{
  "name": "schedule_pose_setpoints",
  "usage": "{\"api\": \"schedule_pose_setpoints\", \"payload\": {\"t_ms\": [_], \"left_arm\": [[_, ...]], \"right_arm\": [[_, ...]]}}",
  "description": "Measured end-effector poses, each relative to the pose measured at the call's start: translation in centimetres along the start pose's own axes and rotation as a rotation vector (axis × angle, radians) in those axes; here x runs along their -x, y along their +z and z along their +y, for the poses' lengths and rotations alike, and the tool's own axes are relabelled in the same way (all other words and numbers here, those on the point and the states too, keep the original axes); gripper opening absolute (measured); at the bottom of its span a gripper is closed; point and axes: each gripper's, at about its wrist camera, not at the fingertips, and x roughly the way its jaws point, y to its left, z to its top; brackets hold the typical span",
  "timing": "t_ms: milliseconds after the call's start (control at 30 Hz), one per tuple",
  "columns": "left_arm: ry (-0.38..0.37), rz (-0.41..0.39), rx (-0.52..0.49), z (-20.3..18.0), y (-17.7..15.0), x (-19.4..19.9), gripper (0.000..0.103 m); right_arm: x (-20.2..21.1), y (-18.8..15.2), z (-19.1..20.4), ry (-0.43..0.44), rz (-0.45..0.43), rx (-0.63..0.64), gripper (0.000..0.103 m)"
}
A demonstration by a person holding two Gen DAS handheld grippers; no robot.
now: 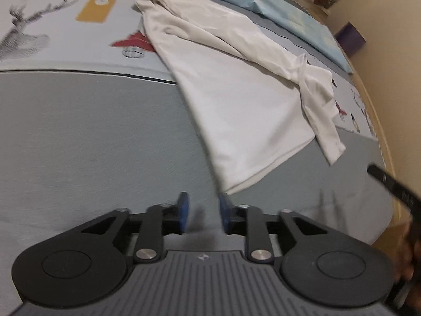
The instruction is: Fold small clothes
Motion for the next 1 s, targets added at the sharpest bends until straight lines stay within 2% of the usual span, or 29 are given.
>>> {"api": "schedule_pose_setpoints", "payload": {"t_ms": [33, 167, 300, 333, 367, 400, 500, 633, 700, 800, 900, 1000], "left_arm": [[0.002, 0.004, 0.015, -0.6, 0.2, -0.9, 0.041], [0.041, 0.039, 0.089, -2.5, 1.2, -4.4, 0.05], [0.113, 0.035, 0.164, -2.6, 1.4, -6.5, 0.048], [0.118, 0.024, 0.161, -2.8, 1.5, -6.8, 0.043], [0.121, 0.009, 0.139, -3.1, 1.5, -6.8, 0.016], [0.124, 0.012, 0.109, -3.5, 1.4, -6.9, 0.005], [0.146, 0.006, 0.012, -4.2, 0.7, -6.3, 0.005], [0.125, 0.015, -0.102, -3.8, -0.7, -4.1, 0.005], [0.141, 0.064, -0.169, -2.6, -1.5, -3.0, 0.005], [0.211, 0.143, -0.288, -0.1, -3.5, -1.3, 0.005], [0.264, 0.224, -0.345, 3.8, -5.5, 0.7, 0.005], [0.257, 0.293, -0.415, 6.7, -7.9, 2.6, 0.005]], "right_arm": [[0.0, 0.0, -0.2, 0.002, -0.001, -0.001, 0.042], [0.4, 0.3, -1.4, -0.007, -0.017, 0.013, 0.042], [1.4, 0.2, -3.3, -0.043, -0.038, 0.055, 0.042], [1.6, 0.1, -3.8, -0.053, -0.038, 0.058, 0.042], [1.8, 0.0, -4.3, -0.06, -0.038, 0.055, 0.042], [2.0, 0.0, -5.0, -0.067, -0.037, 0.046, 0.042], [2.5, -0.1, -6.5, -0.077, -0.041, 0.003, 0.042], [2.6, 0.0, -7.4, -0.072, -0.034, -0.079, 0.042], [2.5, 0.1, -7.2, -0.064, -0.024, -0.119, 0.042], [2.0, 0.0, -6.2, -0.05, -0.022, -0.142, 0.042], [1.1, -0.5, -4.6, -0.032, 0.01, -0.137, 0.042], [0.3, -0.4, -3.0, 0.005, 0.029, -0.135, 0.042]]}}
